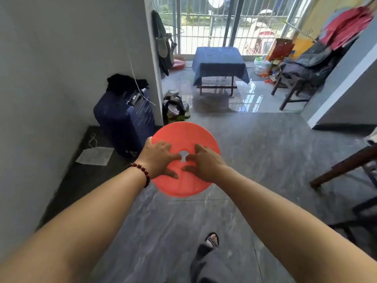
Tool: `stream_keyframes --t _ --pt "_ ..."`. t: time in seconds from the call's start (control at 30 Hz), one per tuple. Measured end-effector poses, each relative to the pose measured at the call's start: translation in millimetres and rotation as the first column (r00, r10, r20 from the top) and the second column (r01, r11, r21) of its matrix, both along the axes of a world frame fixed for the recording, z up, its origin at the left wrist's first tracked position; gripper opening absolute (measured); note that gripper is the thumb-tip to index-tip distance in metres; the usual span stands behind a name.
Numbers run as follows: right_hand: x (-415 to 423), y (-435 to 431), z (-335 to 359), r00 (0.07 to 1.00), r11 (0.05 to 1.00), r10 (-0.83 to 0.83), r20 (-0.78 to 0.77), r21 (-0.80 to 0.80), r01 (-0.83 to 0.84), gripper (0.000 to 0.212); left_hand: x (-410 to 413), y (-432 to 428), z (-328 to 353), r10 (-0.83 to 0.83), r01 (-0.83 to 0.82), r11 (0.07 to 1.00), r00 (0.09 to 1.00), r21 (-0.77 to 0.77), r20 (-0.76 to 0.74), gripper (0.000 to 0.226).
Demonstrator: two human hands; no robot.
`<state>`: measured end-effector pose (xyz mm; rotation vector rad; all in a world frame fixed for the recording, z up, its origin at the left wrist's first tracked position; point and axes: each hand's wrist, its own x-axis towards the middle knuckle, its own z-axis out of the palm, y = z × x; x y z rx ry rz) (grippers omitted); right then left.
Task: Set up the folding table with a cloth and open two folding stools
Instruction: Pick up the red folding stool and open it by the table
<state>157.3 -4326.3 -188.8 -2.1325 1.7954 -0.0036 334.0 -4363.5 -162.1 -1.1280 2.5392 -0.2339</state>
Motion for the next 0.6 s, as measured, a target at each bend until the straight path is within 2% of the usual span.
stream_keyframes --t 0.43,0.6 --pt "-171.7 -173.1 0.4 0.985 0.985 -0.171 0.005 -0.026 0.171 0.047 -177.1 -201.5 5.0 -0.179 0.179 0.984 0.983 0.013 -0.033 0.070" --pt "-226.5 -230.8 1.8 0.981 0.982 -0.189 -0.036 -0.027 0.188 0.048 -233.3 -259.6 5.3 -0.191 0.192 0.981 0.981 0.011 -0.041 0.069"
